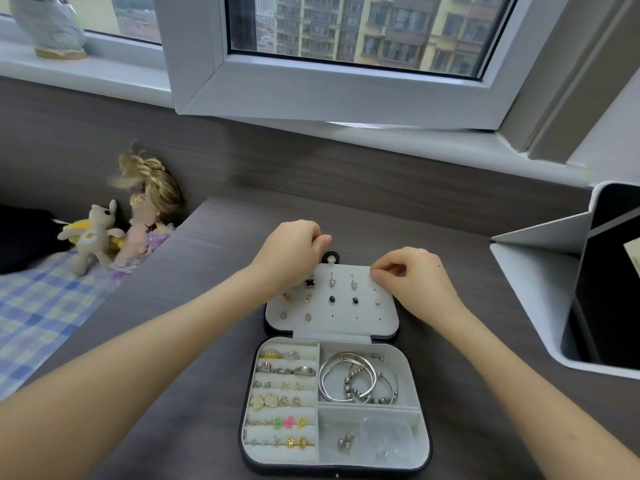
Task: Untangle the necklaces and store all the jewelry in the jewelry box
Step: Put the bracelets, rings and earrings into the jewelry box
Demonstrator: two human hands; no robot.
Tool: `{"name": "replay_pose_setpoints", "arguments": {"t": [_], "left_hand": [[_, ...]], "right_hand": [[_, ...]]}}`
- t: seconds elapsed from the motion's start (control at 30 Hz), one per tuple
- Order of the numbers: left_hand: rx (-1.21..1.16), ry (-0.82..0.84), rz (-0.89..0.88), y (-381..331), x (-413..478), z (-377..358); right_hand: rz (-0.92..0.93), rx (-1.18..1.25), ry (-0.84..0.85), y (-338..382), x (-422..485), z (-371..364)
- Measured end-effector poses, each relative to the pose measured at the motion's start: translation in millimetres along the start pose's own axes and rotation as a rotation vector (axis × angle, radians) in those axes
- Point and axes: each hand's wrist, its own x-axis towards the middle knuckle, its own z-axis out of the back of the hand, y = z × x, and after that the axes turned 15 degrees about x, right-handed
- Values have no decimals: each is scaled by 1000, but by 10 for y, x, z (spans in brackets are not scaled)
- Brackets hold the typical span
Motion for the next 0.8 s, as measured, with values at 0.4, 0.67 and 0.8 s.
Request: {"name": "replay_pose_setpoints", "arguments": {"t": [0.4, 0.67, 0.8], "left_hand": [[-196, 19, -44, -63, -40, 15], [-340, -66, -22, -81, -67, 336], [-433, 81, -123, -61, -21, 652]], "right_hand": [[-370, 499, -89, -23, 34, -36], [-228, 734, -142, 188, -161, 159], [7, 710, -159, 339, -456, 283]]}}
